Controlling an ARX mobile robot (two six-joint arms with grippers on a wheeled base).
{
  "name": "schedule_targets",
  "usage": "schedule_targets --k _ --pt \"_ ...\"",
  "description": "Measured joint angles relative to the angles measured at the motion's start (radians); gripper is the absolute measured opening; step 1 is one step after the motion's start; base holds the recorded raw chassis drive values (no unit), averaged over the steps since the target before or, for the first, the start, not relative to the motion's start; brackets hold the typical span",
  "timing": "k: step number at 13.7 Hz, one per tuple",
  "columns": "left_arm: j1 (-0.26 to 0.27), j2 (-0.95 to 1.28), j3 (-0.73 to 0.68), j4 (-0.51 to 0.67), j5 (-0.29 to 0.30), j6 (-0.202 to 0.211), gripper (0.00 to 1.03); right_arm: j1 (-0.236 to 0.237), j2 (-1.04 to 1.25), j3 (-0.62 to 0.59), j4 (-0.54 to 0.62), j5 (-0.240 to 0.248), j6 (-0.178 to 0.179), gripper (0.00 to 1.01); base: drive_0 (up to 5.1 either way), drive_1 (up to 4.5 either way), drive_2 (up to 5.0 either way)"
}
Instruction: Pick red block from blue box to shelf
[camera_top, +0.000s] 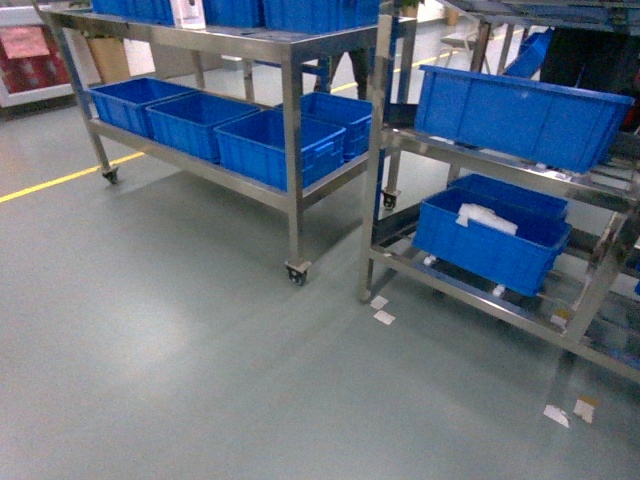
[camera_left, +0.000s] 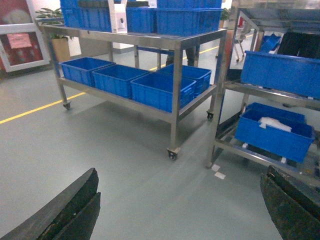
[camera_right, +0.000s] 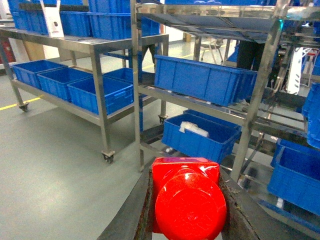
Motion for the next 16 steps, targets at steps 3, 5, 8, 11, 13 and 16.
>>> schedule_targets --k 3,5,8,11,13,16 --pt "0.000 0.000 0.000 0.000 0.000 0.000 0.98 0.000 0.000 0.000 0.000 0.000 0.000 0.28 -1.4 -1.38 -1.4" --pt "0.000 0.000 0.000 0.000 0.000 0.000 0.98 0.000 0.000 0.000 0.000 0.000 0.000 0.28 -1.4 -1.44 -1.4" --pt "0.000 0.000 0.000 0.000 0.000 0.000 0.98 0.000 0.000 0.000 0.000 0.000 0.000 0.28 -1.5 -1.50 -1.5" --pt "0.000 0.000 0.000 0.000 0.000 0.000 0.98 0.000 0.000 0.000 0.000 0.000 0.000 0.28 -1.4 -1.43 -1.4" --pt "0.000 0.000 0.000 0.000 0.000 0.000 0.98 0.000 0.000 0.000 0.000 0.000 0.000 0.28 -1.5 -1.46 -1.5" --pt "0.000 0.000 0.000 0.000 0.000 0.000 0.98 0.000 0.000 0.000 0.000 0.000 0.000 0.28 -1.6 -1.58 -1.6"
